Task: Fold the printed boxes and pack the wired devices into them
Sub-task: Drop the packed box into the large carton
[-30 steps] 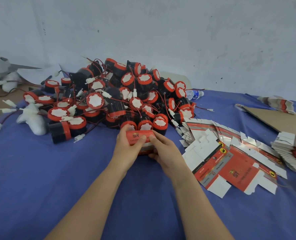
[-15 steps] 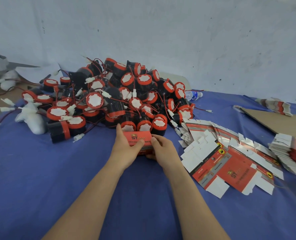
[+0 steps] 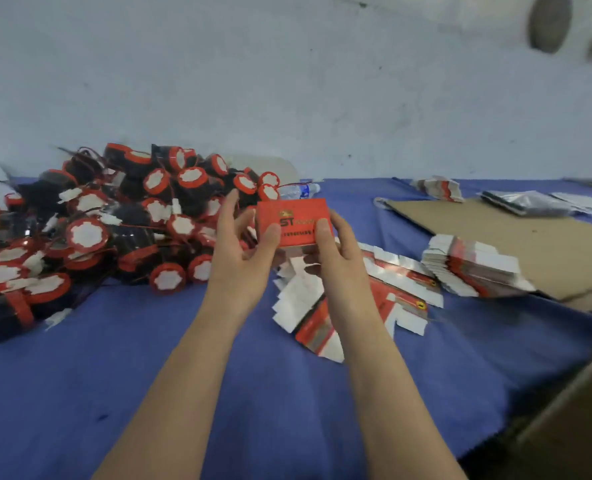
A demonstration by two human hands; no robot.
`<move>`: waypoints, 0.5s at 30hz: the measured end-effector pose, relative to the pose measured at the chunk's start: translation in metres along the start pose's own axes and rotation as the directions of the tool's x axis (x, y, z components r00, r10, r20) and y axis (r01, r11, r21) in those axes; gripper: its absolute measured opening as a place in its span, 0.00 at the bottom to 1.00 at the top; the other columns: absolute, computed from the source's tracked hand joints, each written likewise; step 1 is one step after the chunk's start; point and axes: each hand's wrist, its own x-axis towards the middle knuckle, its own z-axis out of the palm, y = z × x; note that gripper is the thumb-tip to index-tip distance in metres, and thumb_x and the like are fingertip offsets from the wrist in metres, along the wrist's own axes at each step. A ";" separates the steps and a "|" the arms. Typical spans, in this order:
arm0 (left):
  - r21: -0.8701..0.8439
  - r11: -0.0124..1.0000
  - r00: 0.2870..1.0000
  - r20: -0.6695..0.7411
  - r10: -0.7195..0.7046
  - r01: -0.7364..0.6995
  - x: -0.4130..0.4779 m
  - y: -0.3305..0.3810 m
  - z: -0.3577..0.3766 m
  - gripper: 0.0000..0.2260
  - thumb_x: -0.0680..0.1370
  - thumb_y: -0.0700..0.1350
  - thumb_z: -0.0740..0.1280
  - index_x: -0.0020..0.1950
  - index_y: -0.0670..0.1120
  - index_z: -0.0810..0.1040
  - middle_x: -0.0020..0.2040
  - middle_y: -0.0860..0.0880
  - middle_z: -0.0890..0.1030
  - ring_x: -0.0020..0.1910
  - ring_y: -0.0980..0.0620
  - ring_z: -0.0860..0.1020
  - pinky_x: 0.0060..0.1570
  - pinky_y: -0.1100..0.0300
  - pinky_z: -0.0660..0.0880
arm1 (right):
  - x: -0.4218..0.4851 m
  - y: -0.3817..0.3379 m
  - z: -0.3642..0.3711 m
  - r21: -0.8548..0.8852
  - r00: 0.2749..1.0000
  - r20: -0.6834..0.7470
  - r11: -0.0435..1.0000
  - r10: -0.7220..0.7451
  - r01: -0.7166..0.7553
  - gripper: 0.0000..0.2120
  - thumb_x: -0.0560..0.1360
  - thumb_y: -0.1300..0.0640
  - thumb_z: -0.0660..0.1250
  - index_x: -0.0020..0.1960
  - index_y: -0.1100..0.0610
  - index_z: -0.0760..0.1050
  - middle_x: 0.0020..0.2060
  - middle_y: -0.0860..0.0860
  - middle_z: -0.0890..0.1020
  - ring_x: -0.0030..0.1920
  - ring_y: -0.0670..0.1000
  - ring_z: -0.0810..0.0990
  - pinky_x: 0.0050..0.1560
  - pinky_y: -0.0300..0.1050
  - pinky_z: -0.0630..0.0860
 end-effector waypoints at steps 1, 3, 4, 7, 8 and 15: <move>-0.038 0.999 0.998 0.055 0.005 -0.003 0.000 0.009 0.032 0.21 0.79 0.40 0.65 0.72 0.50 0.65 0.62 0.53 0.76 0.56 0.55 0.80 0.51 0.56 0.80 | -0.002 -0.016 -0.029 0.000 0.995 -0.098 1.000 -0.016 0.016 0.09 0.81 0.49 0.59 0.61 0.44 0.70 0.45 0.46 0.82 0.40 0.42 0.80 0.44 0.40 0.76; -0.091 0.996 0.979 0.202 0.008 0.011 -0.008 0.025 0.106 0.12 0.79 0.41 0.66 0.62 0.50 0.72 0.59 0.52 0.78 0.59 0.52 0.78 0.56 0.49 0.79 | -0.012 -0.050 -0.098 -0.043 0.947 -0.315 0.998 -0.061 0.050 0.09 0.81 0.49 0.59 0.59 0.49 0.72 0.44 0.46 0.83 0.39 0.41 0.81 0.44 0.39 0.78; -0.097 0.995 0.957 0.289 -0.007 0.037 -0.018 0.033 0.147 0.10 0.79 0.42 0.66 0.59 0.51 0.72 0.59 0.52 0.78 0.61 0.52 0.77 0.58 0.47 0.77 | -0.023 -0.066 -0.135 -0.085 0.904 -0.419 0.995 -0.082 0.050 0.10 0.81 0.50 0.59 0.60 0.51 0.73 0.46 0.49 0.83 0.43 0.43 0.82 0.46 0.43 0.79; -0.090 0.989 0.823 0.566 -0.049 0.120 -0.073 0.056 0.269 0.12 0.80 0.44 0.64 0.63 0.51 0.72 0.63 0.49 0.76 0.63 0.50 0.75 0.63 0.46 0.74 | -0.074 -0.110 -0.246 -0.352 0.715 -0.682 0.926 -0.155 -0.135 0.15 0.82 0.50 0.57 0.64 0.57 0.71 0.56 0.54 0.80 0.57 0.55 0.79 0.59 0.53 0.75; -0.070 0.989 0.756 0.652 -0.052 0.128 -0.098 0.063 0.304 0.13 0.81 0.44 0.62 0.66 0.49 0.71 0.64 0.47 0.76 0.62 0.49 0.76 0.63 0.48 0.73 | -0.096 -0.121 -0.278 -0.417 0.651 -0.738 0.879 -0.178 -0.232 0.17 0.82 0.50 0.56 0.65 0.58 0.71 0.57 0.54 0.79 0.59 0.56 0.78 0.57 0.50 0.73; 0.289 0.941 0.114 0.943 -0.312 0.177 -0.251 0.083 0.424 0.26 0.82 0.58 0.53 0.74 0.42 0.66 0.73 0.44 0.69 0.71 0.46 0.68 0.71 0.48 0.63 | -0.216 -0.158 -0.387 -0.369 0.334 -0.929 0.478 -0.159 -0.797 0.26 0.82 0.55 0.52 0.77 0.57 0.51 0.75 0.59 0.60 0.76 0.60 0.55 0.75 0.56 0.52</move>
